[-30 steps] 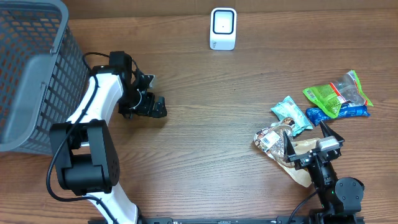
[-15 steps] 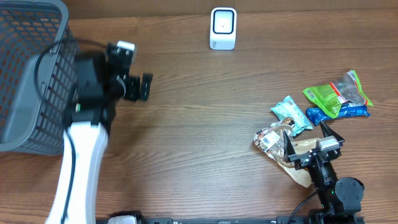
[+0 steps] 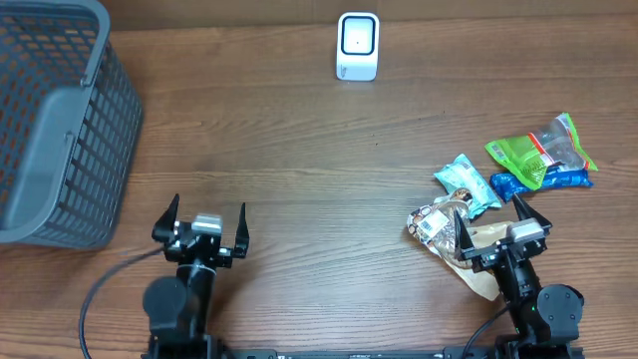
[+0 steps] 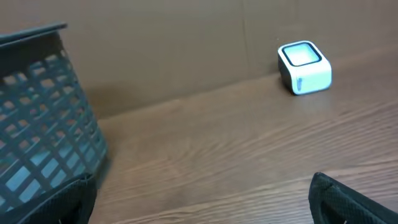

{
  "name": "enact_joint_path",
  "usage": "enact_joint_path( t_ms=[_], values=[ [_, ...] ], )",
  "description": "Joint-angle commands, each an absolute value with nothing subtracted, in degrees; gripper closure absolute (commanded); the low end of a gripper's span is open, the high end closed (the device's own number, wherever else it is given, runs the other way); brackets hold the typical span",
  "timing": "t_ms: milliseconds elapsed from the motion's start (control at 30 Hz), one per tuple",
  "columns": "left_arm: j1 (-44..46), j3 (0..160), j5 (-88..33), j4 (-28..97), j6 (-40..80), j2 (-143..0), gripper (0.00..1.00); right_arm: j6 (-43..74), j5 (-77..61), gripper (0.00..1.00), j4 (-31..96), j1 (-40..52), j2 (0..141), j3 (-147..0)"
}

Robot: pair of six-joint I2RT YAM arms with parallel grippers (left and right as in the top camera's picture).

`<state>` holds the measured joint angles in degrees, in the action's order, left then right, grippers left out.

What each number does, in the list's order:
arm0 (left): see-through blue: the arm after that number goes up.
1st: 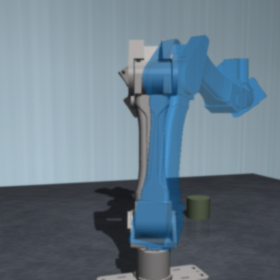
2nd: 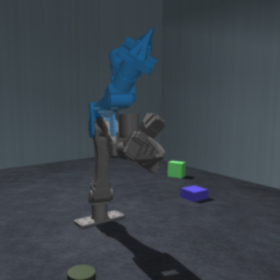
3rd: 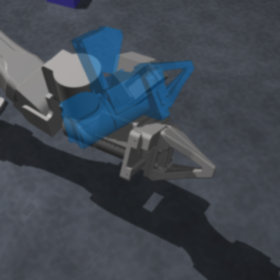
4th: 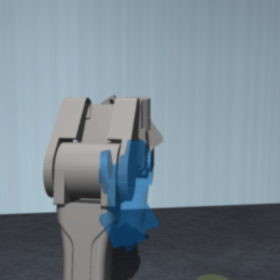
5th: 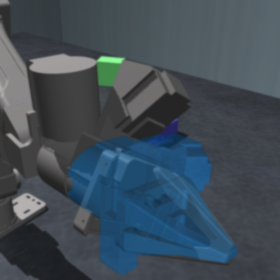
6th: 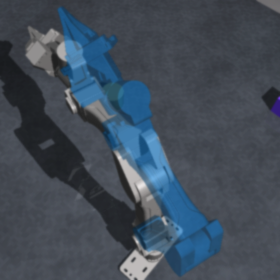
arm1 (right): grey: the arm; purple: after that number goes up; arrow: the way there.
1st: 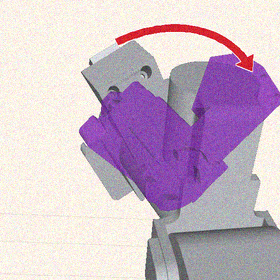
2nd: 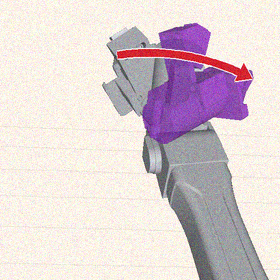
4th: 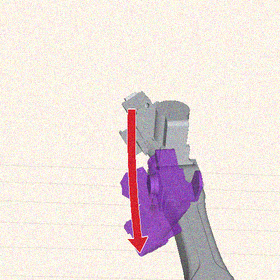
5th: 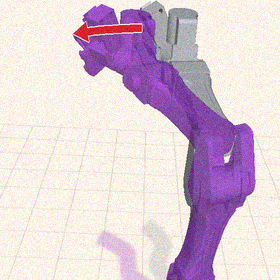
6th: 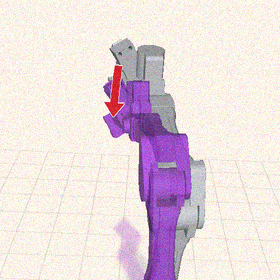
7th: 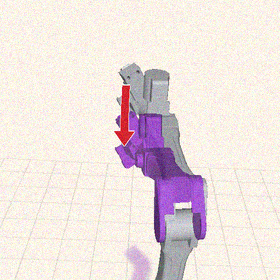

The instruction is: Scan the item barcode

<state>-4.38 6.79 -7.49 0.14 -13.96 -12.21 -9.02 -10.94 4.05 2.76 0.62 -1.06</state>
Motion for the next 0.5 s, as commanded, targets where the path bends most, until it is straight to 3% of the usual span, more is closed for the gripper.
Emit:
enact_joint_path(
  t_ms=[0,467],
  values=[
    [-4.58,2.63,-5.93,-0.75,-15.14,-5.65,0.00,-8.95,-10.31,0.00,3.77,3.09,0.16,-0.47],
    [-4.43,0.27,-4.97,4.08,-17.56,-0.19,0.00,-8.95,-10.31,0.00,3.77,3.09,0.16,-0.47]
  ],
)
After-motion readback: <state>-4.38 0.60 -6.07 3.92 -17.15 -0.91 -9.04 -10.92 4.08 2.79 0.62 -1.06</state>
